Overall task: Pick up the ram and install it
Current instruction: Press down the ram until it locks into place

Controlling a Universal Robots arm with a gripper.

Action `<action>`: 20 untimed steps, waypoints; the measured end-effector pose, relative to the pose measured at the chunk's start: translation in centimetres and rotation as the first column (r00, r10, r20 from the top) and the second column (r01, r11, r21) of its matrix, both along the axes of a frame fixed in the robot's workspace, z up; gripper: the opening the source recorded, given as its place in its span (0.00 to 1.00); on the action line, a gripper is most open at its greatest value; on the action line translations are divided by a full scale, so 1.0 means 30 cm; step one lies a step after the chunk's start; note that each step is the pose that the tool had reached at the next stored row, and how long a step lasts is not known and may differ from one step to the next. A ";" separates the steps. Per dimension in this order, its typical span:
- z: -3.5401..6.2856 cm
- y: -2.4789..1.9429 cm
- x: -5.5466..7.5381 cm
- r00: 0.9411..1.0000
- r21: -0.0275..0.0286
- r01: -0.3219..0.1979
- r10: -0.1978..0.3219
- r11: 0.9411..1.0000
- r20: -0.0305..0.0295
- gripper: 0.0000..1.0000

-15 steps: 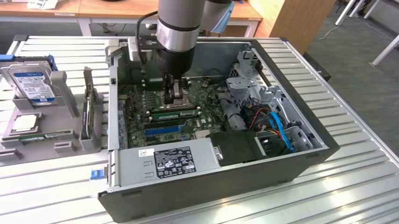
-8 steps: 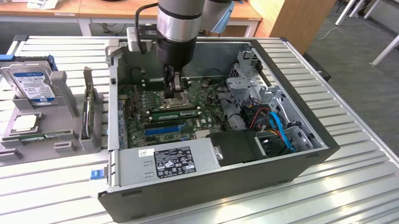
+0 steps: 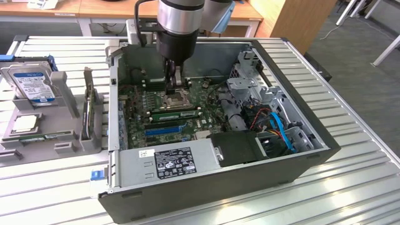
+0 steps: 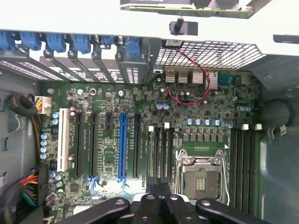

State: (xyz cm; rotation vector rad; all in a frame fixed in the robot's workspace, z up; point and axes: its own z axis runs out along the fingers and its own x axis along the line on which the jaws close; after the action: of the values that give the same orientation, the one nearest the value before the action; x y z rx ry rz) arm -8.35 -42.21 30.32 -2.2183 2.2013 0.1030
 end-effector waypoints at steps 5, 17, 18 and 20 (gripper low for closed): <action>0.027 0.000 0.000 1.000 0.000 0.000 0.000 1.000 0.000 0.10; 0.072 0.000 0.000 1.000 0.000 0.000 0.000 1.000 0.000 0.10; 0.072 0.000 0.000 1.000 0.000 0.000 0.000 1.000 0.000 0.10; 0.072 0.000 0.000 1.000 0.000 0.000 0.000 1.000 0.000 0.10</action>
State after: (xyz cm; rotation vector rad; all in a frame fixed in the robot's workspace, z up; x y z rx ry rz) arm -8.35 -42.21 32.50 -2.2183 2.2013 0.1030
